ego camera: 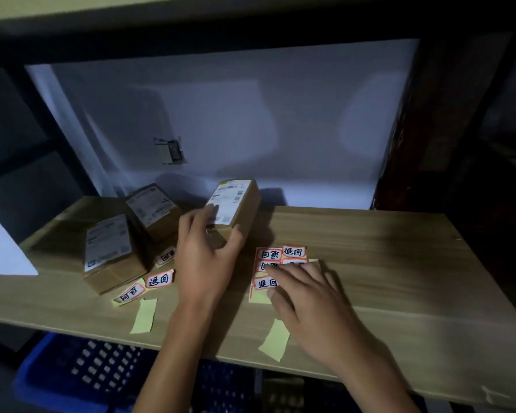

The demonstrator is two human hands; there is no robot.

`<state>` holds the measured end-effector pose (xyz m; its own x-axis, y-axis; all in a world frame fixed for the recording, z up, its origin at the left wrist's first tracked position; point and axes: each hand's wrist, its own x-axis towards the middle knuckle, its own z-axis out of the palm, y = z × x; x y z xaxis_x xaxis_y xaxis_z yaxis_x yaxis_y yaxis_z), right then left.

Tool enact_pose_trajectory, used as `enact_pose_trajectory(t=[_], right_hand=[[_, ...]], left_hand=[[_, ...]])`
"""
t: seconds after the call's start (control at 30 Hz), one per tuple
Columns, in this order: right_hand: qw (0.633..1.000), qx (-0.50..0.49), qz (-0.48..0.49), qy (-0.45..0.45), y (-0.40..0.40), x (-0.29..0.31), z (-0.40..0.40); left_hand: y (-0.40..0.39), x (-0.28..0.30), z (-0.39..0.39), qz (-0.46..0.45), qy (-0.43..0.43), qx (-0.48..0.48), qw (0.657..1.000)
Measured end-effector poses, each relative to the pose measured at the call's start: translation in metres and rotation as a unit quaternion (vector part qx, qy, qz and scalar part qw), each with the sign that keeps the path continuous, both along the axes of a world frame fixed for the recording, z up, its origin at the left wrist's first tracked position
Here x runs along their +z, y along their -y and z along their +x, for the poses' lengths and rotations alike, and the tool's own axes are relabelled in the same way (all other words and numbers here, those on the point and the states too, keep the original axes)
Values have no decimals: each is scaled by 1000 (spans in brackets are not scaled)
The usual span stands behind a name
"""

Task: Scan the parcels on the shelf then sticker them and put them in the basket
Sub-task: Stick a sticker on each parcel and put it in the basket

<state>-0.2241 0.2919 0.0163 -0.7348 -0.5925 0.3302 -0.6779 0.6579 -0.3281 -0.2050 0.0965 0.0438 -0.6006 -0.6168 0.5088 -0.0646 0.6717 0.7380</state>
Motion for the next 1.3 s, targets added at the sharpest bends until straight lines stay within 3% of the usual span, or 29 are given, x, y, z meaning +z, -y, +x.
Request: enact_pose_trajectory(t=[0.4, 0.6, 0.9, 1.07, 1.17, 1.3], right_hand=[[994, -83, 44, 59, -56, 6, -6], [992, -78, -45, 93, -75, 14, -7], [975, -63, -181, 116, -81, 11, 3], [936, -87, -296, 169, -79, 18, 7], [911, -36, -339, 232, -67, 31, 13], [913, 67, -323, 242, -46, 40, 13]], left_hand=[[-45, -15, 53, 58, -16, -111, 992], [-29, -23, 52, 66, 16, -136, 988], [-22, -33, 52, 0, 60, -146, 987], [-35, -36, 62, -52, 80, -103, 990], [-35, -39, 66, -62, 67, -131, 987], [-30, -32, 65, -100, 42, -177, 978]])
